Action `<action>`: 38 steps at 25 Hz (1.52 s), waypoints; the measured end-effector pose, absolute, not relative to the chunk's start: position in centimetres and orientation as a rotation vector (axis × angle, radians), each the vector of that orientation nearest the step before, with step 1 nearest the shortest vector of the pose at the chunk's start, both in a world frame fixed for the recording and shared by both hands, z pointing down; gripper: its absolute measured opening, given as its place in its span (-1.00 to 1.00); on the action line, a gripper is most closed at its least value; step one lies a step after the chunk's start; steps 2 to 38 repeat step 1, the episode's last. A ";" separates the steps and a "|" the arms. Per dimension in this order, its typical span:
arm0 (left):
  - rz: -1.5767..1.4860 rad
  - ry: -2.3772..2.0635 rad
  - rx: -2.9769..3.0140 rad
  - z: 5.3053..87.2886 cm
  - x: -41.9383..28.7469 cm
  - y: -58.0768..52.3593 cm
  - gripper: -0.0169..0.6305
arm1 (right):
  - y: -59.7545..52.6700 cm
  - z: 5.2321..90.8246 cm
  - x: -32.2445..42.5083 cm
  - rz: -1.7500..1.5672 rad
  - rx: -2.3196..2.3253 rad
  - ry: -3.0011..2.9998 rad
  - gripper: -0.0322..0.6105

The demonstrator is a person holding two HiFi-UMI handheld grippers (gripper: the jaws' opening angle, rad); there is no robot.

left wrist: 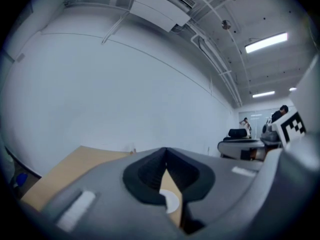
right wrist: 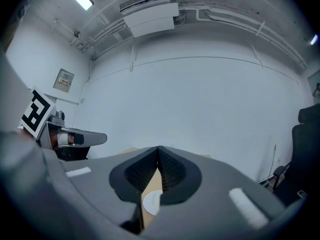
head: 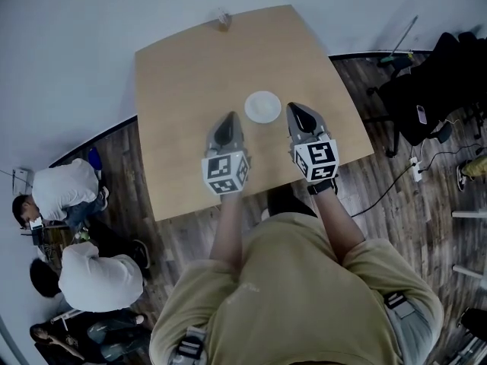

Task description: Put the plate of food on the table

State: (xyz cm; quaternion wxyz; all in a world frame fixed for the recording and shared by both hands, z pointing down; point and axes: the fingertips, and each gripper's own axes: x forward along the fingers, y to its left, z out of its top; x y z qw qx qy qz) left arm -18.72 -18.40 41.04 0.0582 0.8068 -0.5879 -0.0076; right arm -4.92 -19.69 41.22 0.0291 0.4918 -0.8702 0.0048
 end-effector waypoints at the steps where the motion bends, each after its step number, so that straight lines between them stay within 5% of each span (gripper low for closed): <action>1: -0.020 -1.779 2.444 41.3 -18.6 -18.5 -0.94 | -19.7 41.5 -4.9 0.021 1.516 -2.683 -0.89; 38: -0.020 -1.779 2.444 41.3 -18.6 -18.5 -0.94 | -19.7 41.5 -4.9 0.021 1.516 -2.683 -0.89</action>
